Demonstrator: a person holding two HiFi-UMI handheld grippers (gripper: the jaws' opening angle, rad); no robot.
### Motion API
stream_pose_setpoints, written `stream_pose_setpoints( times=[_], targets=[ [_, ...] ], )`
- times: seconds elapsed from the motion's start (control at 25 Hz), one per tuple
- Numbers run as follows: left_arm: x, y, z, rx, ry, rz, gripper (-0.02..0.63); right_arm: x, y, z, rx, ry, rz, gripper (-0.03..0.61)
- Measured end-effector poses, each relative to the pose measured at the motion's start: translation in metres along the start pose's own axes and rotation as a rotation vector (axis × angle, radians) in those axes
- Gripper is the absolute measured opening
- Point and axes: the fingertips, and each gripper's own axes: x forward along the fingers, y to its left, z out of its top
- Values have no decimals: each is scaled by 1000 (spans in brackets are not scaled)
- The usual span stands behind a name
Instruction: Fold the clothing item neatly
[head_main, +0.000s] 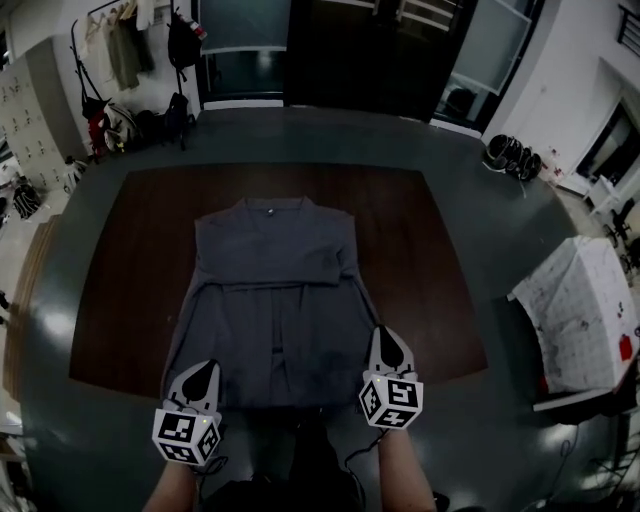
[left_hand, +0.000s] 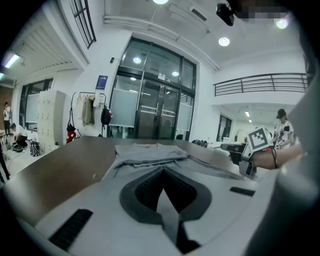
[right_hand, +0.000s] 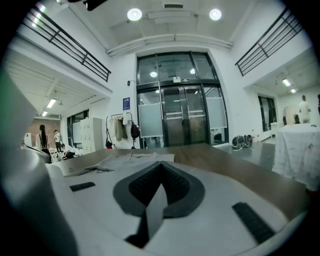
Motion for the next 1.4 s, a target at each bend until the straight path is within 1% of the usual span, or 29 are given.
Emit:
stream_pose_setpoints(
  times=[0.08, 0.2, 0.36, 0.48, 0.56, 0.6, 0.72, 0.84, 0.92, 1.04, 1.08, 1.12, 1.24, 1.28, 1.32, 1.4],
  targets=[
    [-32, 2, -19, 17, 2, -24, 8, -41, 10, -11, -8, -4, -21, -11],
    [-77, -4, -44, 48, 5, -68, 8, -108, 19, -35, -19, 23, -72, -11],
    [-117, -13, -77, 89, 15, -89, 8, -184, 9, -78, -19, 80, -152, -11],
    [-136, -9, -99, 71, 17, -77, 8, -223, -3, -117, -15, 137, -220, -11],
    [-145, -9, -107, 63, 8, -80, 8, -240, -12, -143, 11, 175, -271, -11],
    [-148, -10, -108, 72, -1, -86, 9, -245, -14, -153, 29, 186, -288, -11],
    [-149, -12, -110, 105, -12, -87, 15, -247, -8, -167, 70, 178, -287, -11],
    [-149, -10, -128, 81, 7, -64, 100, -242, -3, -176, 96, 163, -271, -9],
    [-141, -6, -143, 89, -5, -66, 165, -230, -5, -186, 109, 148, -259, -3],
    [-121, -2, -169, 151, -47, -83, 257, -200, -15, -217, 79, 173, -210, 71],
    [-115, 1, -181, 165, -55, -81, 268, -190, -19, -231, 72, 185, -185, 87],
    [-107, 6, -196, 160, -52, -73, 280, -180, -23, -247, 70, 196, -162, 117],
    [-85, 24, -242, 92, -42, -10, 310, -156, -43, -300, 65, 227, -132, 205],
    [-78, 31, -258, 76, -44, 17, 317, -148, -50, -318, 65, 236, -130, 224],
    [-70, 38, -275, 64, -44, 41, 328, -141, -57, -335, 69, 242, -126, 229],
    [-55, 51, -311, 48, -36, 74, 354, -126, -67, -369, 83, 251, -105, 267]
  ],
)
